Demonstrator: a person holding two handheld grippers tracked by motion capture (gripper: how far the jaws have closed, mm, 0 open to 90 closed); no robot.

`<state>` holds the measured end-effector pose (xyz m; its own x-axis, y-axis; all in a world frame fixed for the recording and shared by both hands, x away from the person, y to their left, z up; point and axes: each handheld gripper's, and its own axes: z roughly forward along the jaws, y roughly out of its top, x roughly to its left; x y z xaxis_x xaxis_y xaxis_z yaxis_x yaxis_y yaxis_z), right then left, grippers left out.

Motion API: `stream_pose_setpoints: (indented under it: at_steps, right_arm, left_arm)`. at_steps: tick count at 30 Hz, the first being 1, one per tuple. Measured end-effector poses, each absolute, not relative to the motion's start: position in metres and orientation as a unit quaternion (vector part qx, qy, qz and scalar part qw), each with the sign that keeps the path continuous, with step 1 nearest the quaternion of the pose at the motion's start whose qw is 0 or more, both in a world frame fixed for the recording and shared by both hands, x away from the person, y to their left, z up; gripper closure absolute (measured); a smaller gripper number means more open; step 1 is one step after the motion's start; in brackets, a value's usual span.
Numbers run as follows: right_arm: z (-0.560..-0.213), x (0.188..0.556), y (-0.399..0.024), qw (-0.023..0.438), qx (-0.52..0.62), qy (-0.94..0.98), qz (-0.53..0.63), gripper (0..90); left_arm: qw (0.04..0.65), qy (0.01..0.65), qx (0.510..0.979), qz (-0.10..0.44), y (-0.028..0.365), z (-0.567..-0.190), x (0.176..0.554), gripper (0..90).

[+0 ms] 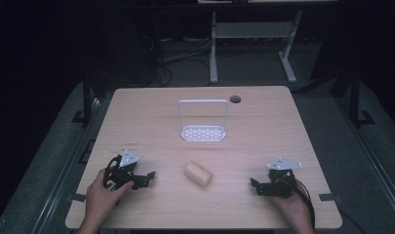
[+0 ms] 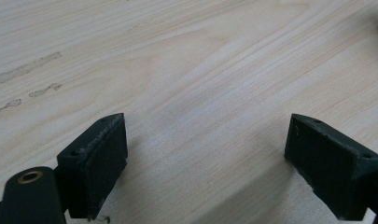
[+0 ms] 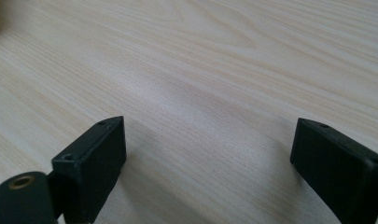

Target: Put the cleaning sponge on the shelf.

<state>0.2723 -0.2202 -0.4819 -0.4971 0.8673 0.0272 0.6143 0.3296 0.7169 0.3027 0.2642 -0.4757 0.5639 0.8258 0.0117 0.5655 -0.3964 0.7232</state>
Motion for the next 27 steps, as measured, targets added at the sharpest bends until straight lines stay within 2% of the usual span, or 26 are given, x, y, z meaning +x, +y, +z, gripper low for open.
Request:
stream_pose_setpoints:
  at_steps: [27]
  right_arm:
    - [-0.467, 0.279, -0.212, 0.155, 0.446, 0.805, 0.360, 10.4]
  left_arm:
    - [0.346, 0.427, 0.814, 0.188, 0.264, -0.476, 0.303, 12.6]
